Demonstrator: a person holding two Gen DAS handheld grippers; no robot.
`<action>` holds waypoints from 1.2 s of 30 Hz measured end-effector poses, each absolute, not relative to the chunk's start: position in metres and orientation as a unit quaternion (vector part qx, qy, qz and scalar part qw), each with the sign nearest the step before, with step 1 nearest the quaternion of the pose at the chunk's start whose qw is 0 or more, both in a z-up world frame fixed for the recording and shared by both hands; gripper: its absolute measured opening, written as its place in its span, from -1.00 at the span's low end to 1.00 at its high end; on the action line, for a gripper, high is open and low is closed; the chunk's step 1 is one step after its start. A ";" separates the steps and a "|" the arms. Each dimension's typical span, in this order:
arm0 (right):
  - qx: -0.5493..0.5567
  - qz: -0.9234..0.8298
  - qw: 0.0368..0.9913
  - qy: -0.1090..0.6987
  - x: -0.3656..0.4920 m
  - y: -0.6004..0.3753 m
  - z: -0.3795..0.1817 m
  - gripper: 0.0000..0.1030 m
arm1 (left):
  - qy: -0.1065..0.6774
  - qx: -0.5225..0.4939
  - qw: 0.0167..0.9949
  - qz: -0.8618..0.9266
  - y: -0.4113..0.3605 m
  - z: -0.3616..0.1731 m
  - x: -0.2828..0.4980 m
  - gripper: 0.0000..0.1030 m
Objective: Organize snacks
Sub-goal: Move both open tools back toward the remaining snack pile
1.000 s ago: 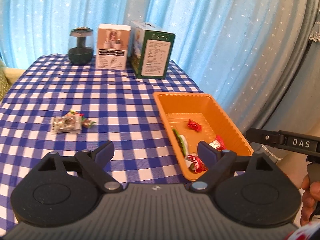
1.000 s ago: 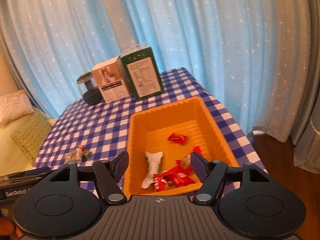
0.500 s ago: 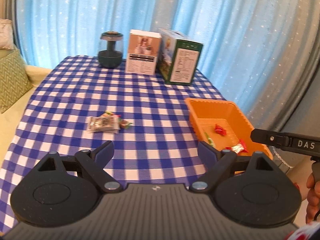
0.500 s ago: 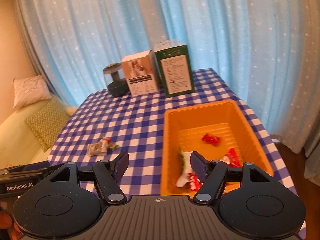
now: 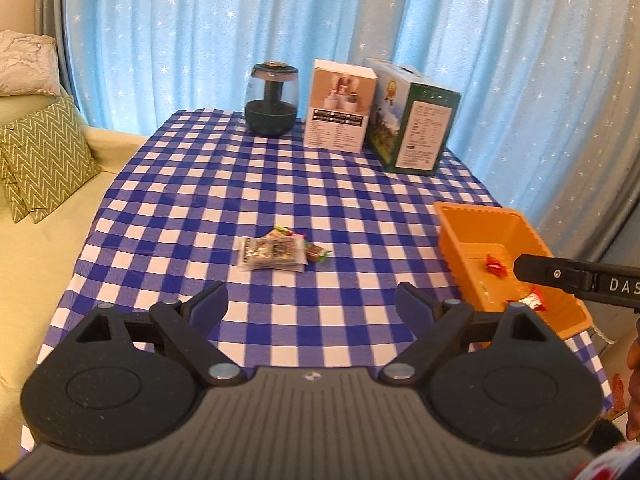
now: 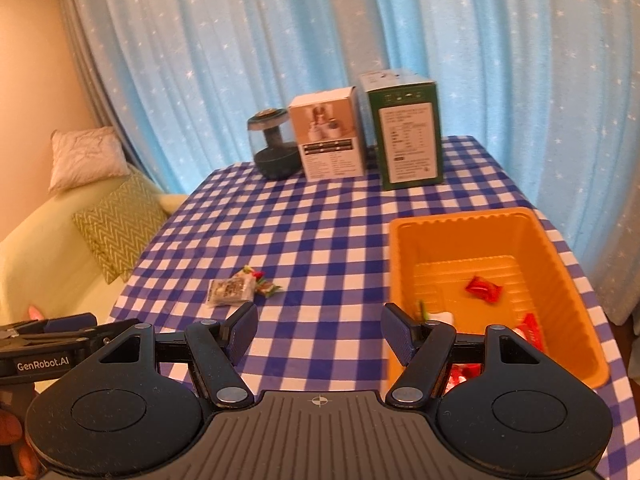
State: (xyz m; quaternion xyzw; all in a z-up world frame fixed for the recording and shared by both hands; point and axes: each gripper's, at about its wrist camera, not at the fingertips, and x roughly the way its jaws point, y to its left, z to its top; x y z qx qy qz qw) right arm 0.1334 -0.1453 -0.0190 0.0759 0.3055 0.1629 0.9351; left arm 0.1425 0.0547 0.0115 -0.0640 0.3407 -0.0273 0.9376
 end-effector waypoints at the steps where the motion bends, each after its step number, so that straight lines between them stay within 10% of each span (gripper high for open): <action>1: 0.074 0.164 0.935 0.305 0.137 -0.142 -0.021 0.32 | 0.342 -0.063 0.937 -0.027 0.057 0.010 0.145 0.73; 36: -0.009 0.236 0.902 0.361 0.291 -0.056 -0.128 0.32 | 0.344 0.108 0.929 -0.078 0.078 -0.102 0.270 0.51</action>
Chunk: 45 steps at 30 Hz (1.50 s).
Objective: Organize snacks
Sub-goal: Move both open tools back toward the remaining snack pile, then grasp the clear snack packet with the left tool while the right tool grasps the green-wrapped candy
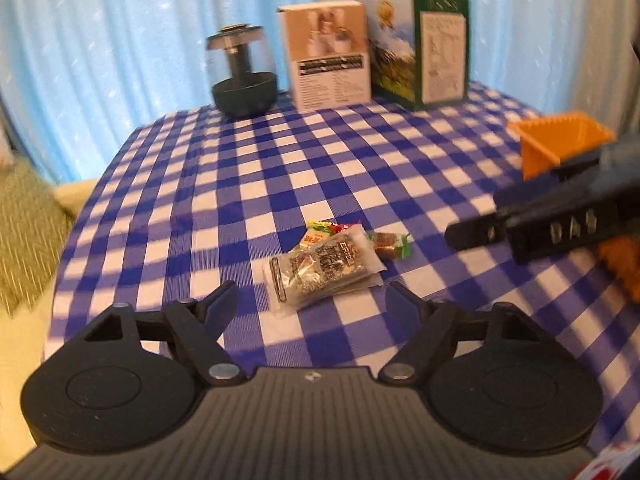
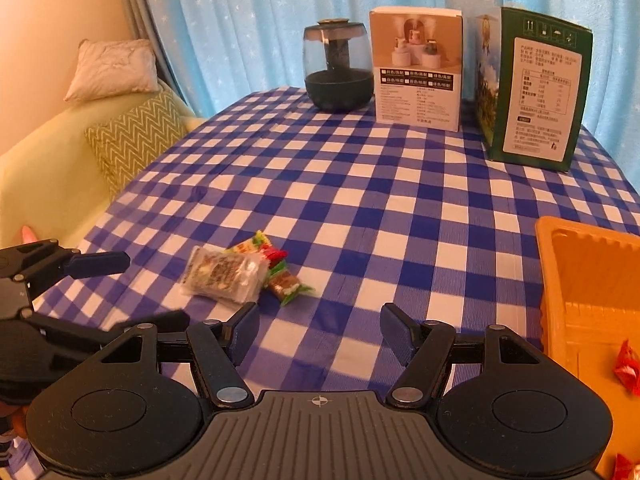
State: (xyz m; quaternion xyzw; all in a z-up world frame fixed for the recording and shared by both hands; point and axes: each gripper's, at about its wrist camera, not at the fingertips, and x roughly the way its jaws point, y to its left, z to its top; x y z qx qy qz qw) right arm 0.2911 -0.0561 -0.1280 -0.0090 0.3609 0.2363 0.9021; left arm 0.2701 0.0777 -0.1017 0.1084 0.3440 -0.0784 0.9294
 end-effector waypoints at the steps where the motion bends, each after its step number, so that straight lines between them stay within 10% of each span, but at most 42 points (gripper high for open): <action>1: -0.006 0.233 0.903 0.362 0.294 -0.058 -0.129 0.32 | 0.341 0.128 0.927 -0.084 0.075 -0.104 0.273 0.50; 24: 0.002 0.218 0.901 0.376 0.315 -0.060 -0.135 0.32 | 0.368 0.140 0.906 -0.156 0.067 -0.116 0.304 -0.16; 39: 0.011 0.211 0.905 0.369 0.315 -0.062 -0.133 0.32 | 0.329 0.267 0.892 -0.159 0.061 -0.129 0.303 0.33; 45: 0.012 0.209 0.905 0.371 0.315 -0.062 -0.134 0.32 | 0.368 0.197 0.893 -0.168 0.064 -0.132 0.322 0.20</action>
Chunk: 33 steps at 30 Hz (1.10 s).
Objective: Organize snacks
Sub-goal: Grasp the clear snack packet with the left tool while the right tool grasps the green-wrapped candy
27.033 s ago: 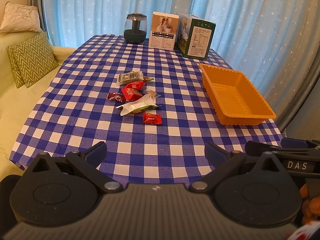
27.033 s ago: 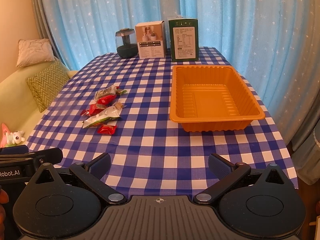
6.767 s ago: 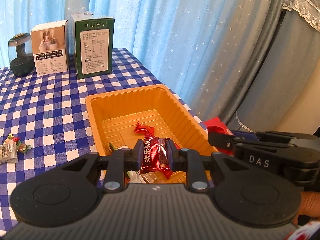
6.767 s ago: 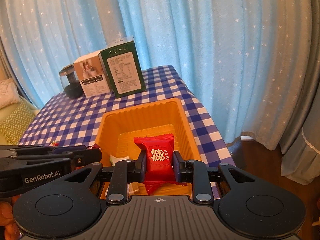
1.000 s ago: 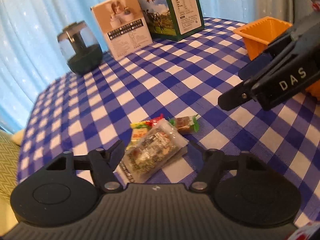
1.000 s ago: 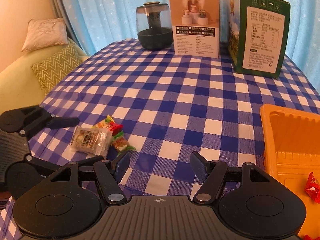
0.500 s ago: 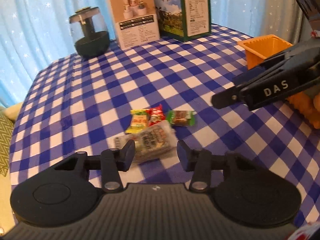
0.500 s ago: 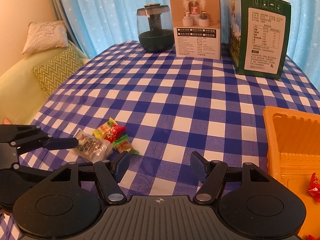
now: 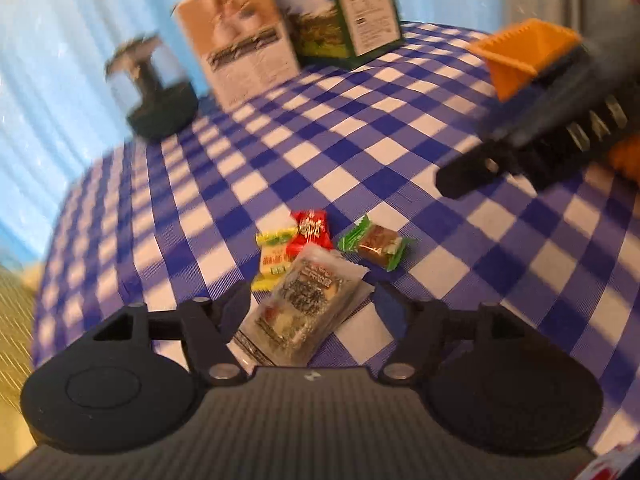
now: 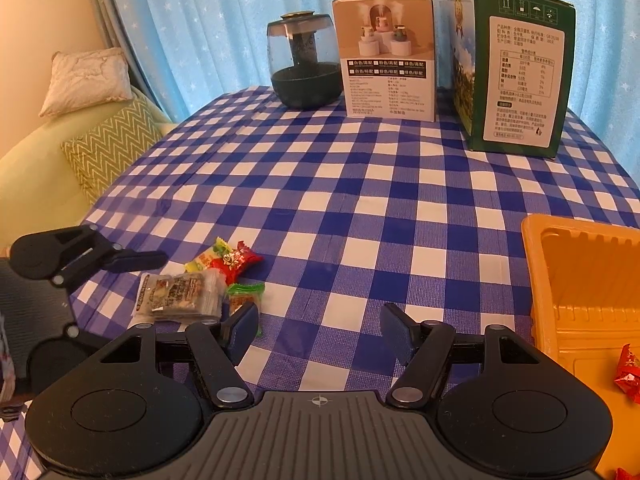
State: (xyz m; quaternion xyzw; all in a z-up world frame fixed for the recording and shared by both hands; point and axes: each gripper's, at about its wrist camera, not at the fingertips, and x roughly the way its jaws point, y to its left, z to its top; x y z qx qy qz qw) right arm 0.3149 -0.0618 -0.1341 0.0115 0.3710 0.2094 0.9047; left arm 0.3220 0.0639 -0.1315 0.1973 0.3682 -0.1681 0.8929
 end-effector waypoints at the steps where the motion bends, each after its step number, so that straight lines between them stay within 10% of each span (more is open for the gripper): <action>1: 0.012 0.210 0.905 0.371 0.315 -0.062 -0.134 0.32 | 0.377 0.181 0.894 -0.161 0.067 -0.131 0.323 0.12; 5: 0.009 0.217 0.901 0.375 0.315 -0.058 -0.135 0.32 | 0.413 0.131 0.891 -0.133 0.079 -0.125 0.322 -0.30; 15: 0.000 0.259 0.890 0.376 0.317 -0.032 -0.140 0.29 | 0.431 0.065 0.895 -0.097 0.094 -0.120 0.301 -0.31; 18: -0.009 0.269 0.884 0.381 0.323 -0.021 -0.146 -0.14 | 0.428 0.061 0.897 -0.094 0.095 -0.121 0.299 -0.30; 33: -0.052 0.271 0.885 0.375 0.336 0.002 -0.163 -0.58 | 0.394 0.077 0.911 -0.097 0.094 -0.123 0.303 -0.23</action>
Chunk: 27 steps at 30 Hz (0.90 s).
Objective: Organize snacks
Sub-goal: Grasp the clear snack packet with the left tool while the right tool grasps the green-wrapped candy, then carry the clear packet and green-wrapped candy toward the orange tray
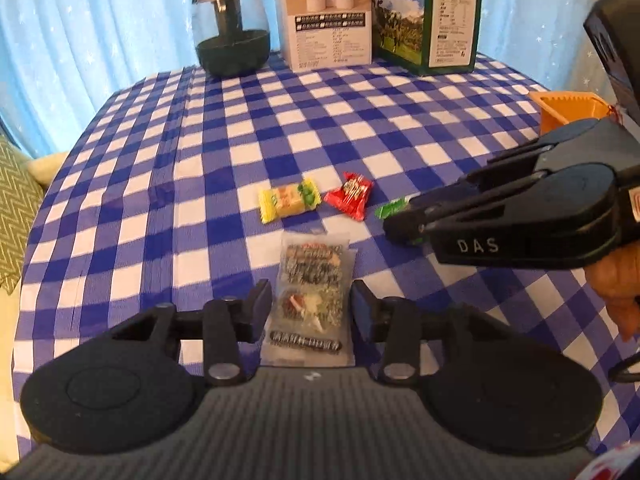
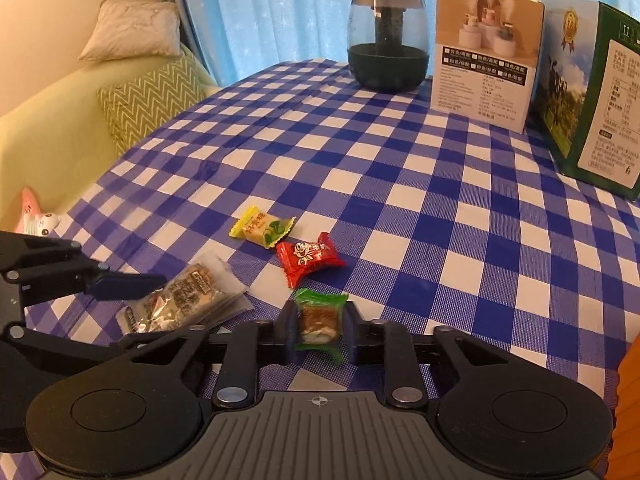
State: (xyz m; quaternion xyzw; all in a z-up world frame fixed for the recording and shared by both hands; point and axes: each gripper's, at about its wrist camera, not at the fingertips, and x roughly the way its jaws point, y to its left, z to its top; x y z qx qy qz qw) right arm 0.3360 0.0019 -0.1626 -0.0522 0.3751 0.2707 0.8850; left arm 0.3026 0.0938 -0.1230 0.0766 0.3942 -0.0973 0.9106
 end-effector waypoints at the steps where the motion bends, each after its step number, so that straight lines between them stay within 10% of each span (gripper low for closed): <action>1: -0.051 0.268 0.886 0.376 0.336 0.001 -0.162 -0.58 | 0.391 0.076 0.912 -0.098 0.093 -0.123 0.304 -0.23; 27: -0.031 0.241 0.896 0.373 0.315 -0.021 -0.146 -0.59 | 0.405 0.004 0.912 -0.062 0.089 -0.119 0.306 -0.34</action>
